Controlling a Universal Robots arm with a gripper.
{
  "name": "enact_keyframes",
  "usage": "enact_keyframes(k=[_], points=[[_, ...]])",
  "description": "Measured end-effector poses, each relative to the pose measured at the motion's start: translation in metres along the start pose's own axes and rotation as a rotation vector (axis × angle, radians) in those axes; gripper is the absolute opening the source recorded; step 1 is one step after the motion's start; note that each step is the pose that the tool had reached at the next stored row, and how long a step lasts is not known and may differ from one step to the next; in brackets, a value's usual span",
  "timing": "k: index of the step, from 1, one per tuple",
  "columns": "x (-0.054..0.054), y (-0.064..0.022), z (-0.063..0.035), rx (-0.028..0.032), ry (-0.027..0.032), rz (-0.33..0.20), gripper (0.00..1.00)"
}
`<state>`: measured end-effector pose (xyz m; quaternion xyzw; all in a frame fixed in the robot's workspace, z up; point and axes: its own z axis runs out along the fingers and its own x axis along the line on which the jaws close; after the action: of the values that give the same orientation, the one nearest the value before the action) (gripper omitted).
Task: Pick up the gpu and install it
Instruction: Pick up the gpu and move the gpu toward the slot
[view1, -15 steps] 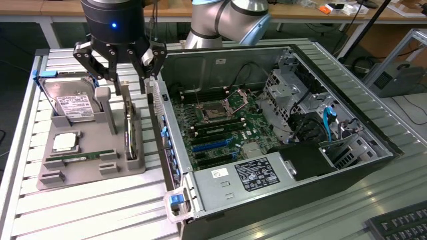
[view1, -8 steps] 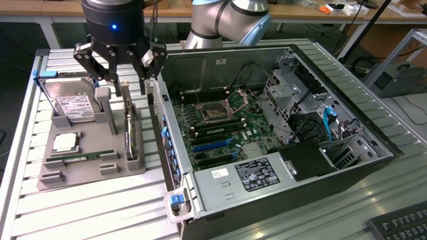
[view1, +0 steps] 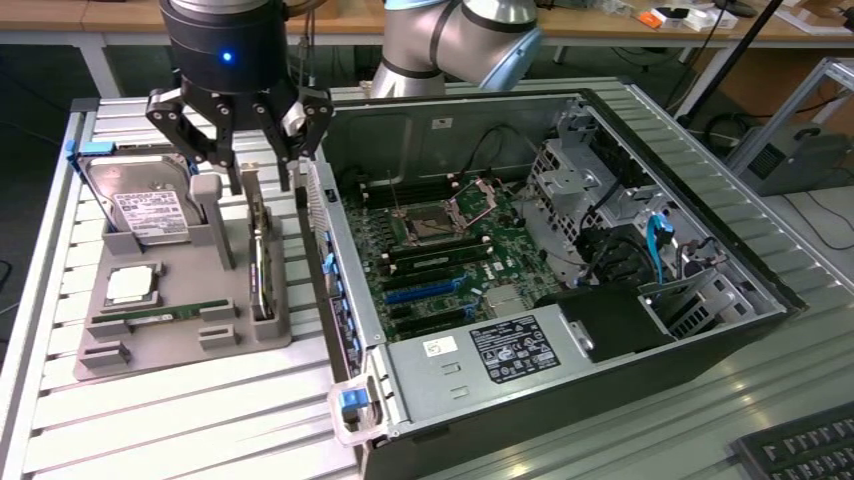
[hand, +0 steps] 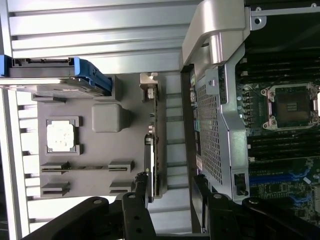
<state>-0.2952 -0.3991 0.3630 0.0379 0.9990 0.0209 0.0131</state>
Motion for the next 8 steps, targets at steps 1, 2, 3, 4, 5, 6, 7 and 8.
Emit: enact_keyframes(k=[1, 2, 3, 4, 5, 6, 7, 8], points=[[0.0001, 0.0000, 0.0002, 0.0000, 0.0000, 0.000, 0.48], [0.0004, -0.0001, 0.0006, 0.0000, 0.0000, 0.000, 0.48], [0.0005, -0.0001, 0.0008, 0.0000, 0.0000, 0.000, 0.48], [0.0007, -0.0001, 0.0010, 0.0000, 0.0001, 0.000, 0.48], [0.0008, -0.0001, 0.0011, 0.0000, 0.0001, 0.000, 0.48], [0.0009, -0.0002, 0.0013, 0.0000, 0.0001, 0.000, 0.48], [0.0011, -0.0002, 0.0016, 0.0000, 0.0000, 0.000, 0.48], [0.0012, -0.0002, 0.0019, 0.0000, 0.0000, 0.000, 0.48]])
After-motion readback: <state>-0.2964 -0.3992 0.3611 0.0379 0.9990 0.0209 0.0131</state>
